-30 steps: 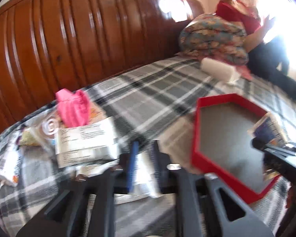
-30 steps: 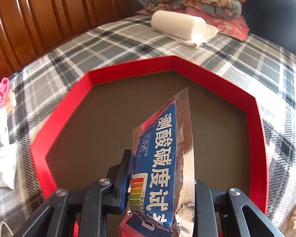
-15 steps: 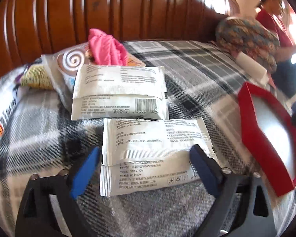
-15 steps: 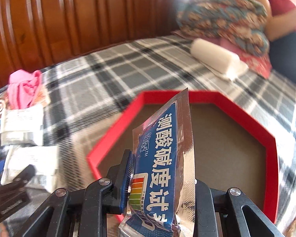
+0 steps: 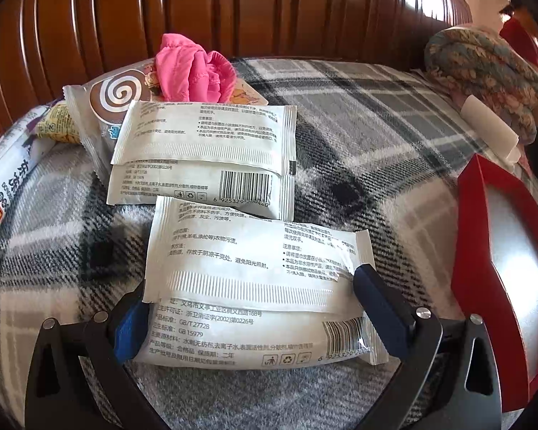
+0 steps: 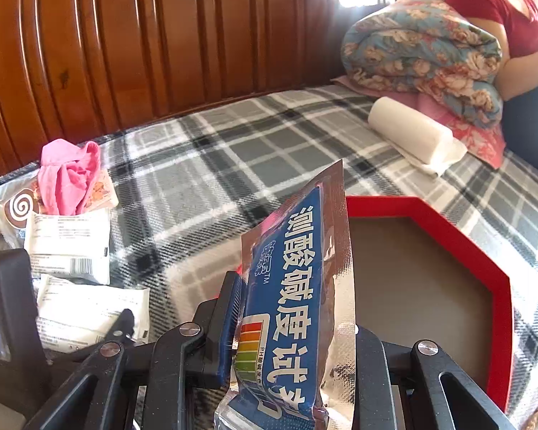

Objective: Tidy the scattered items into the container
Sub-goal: 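Grasp the white wipe packet with the left tool while the right tool holds the blue packet, then lower both packets into the red tray and open both tools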

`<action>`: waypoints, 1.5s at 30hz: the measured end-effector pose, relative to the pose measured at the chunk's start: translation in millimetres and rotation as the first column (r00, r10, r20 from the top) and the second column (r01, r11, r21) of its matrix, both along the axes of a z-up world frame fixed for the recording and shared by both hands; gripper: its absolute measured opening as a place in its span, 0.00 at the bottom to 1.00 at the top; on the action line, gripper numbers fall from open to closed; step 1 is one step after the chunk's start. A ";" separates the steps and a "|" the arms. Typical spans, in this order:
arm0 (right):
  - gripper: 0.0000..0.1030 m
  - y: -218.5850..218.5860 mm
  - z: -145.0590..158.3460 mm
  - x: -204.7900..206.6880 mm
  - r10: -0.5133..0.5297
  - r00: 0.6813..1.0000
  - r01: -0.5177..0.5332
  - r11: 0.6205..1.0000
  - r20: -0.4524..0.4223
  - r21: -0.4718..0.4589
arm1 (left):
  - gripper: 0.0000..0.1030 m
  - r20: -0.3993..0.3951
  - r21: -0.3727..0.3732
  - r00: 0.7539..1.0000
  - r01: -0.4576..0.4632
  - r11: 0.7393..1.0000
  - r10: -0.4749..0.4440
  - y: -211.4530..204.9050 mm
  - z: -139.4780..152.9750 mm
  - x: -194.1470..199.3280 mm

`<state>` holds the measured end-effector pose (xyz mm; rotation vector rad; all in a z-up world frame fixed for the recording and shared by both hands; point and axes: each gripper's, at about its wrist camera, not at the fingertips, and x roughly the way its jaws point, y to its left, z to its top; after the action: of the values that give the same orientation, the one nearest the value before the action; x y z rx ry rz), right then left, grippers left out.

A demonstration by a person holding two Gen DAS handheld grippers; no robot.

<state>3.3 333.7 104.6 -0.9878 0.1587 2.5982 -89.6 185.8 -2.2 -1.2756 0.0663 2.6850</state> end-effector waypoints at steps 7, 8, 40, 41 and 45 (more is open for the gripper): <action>0.27 -5.6 1.6 -2.8 0.021 1.000 -0.022 1.000 0.019 0.016 | 1.00 0.001 0.123 0.998 0.062 0.991 -0.063 -5.7 5.3 9.4; 0.27 -5.8 2.3 -3.3 0.019 0.999 -0.020 0.999 0.026 0.031 | 1.00 0.002 0.113 0.998 0.064 0.992 -0.064 -4.8 4.8 8.8; 0.27 -1.7 -10.9 2.3 -0.009 0.999 0.009 1.000 0.041 -0.005 | 0.75 -0.220 -0.112 0.965 0.119 0.987 -0.141 -24.4 42.4 17.5; 0.27 -1.0 -12.0 2.2 -0.011 0.999 0.011 1.000 0.041 -0.011 | 0.75 -0.240 -0.124 0.959 0.123 0.985 -0.150 -26.3 47.2 20.4; 0.27 -1.3 -15.8 1.3 -0.011 0.999 0.012 1.000 0.042 -0.025 | 0.74 -0.277 -0.121 0.943 0.156 0.980 -0.184 -34.8 68.1 27.0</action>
<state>4.6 332.4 88.8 -1.0465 0.1857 2.5690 -62.6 151.0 65.9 -0.8471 0.3327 2.7198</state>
